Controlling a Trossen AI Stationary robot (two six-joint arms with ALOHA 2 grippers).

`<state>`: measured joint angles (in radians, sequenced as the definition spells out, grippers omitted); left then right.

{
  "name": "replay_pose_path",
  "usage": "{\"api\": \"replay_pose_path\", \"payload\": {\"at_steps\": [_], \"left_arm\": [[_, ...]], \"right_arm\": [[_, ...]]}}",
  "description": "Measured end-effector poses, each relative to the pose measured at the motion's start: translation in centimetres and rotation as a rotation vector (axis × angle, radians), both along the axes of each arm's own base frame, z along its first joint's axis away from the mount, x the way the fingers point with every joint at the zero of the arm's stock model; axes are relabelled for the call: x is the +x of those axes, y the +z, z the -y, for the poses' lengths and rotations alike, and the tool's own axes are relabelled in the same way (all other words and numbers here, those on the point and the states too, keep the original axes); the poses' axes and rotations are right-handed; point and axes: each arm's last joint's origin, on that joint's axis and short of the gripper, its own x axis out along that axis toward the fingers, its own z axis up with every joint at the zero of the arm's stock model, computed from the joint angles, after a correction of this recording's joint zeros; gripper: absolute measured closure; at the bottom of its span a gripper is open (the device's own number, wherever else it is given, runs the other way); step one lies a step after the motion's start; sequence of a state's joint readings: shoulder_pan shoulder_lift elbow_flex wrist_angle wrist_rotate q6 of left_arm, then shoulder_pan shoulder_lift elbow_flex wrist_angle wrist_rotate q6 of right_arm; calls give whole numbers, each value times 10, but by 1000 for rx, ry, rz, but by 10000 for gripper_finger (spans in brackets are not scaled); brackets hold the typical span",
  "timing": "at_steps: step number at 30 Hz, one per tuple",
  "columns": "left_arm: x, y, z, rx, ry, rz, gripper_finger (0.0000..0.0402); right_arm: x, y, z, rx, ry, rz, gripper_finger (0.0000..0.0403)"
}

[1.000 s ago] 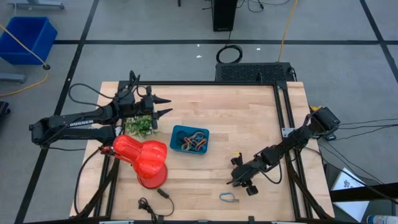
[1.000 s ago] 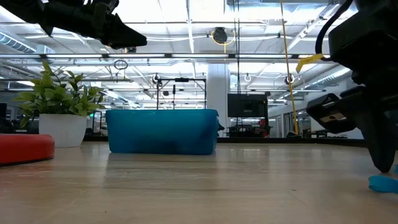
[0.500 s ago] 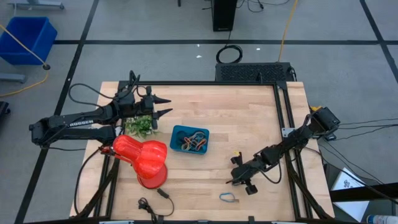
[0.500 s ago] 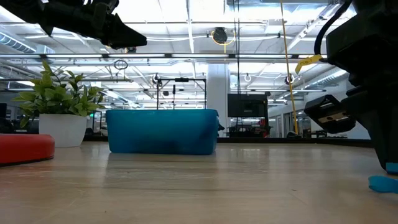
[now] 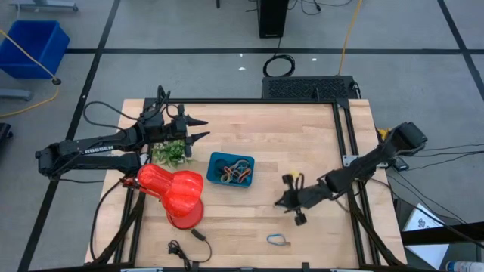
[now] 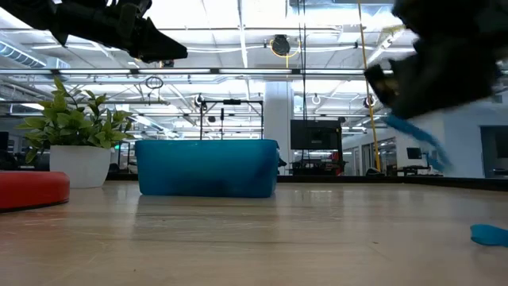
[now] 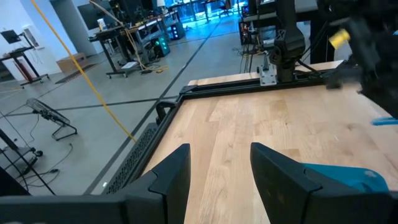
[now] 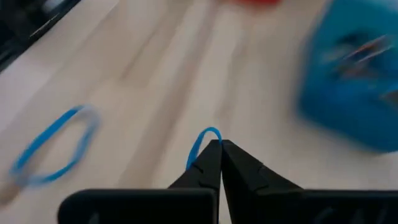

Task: Pick and place rubber bands into bin
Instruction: Put the blue rubber band into the blue bin

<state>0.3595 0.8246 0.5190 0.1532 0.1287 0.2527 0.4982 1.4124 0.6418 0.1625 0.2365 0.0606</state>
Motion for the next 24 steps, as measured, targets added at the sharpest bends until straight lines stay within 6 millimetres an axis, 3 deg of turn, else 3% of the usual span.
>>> {"api": "replay_pose_path", "payload": {"at_steps": [8,12,19,24], "left_arm": [[0,0,0,-3,1,1,227],[0,0,0,-4,1,1,227],[0,0,0,-4,0,1,227],[0,0,0,0,0,0,227]], "right_arm": [[13,59,25,-263,-172,474,402],[23,76,43,-373,-211,635,403],[48,80,93,-211,-172,693,403],[75,65,112,-155,-144,624,403]]}}
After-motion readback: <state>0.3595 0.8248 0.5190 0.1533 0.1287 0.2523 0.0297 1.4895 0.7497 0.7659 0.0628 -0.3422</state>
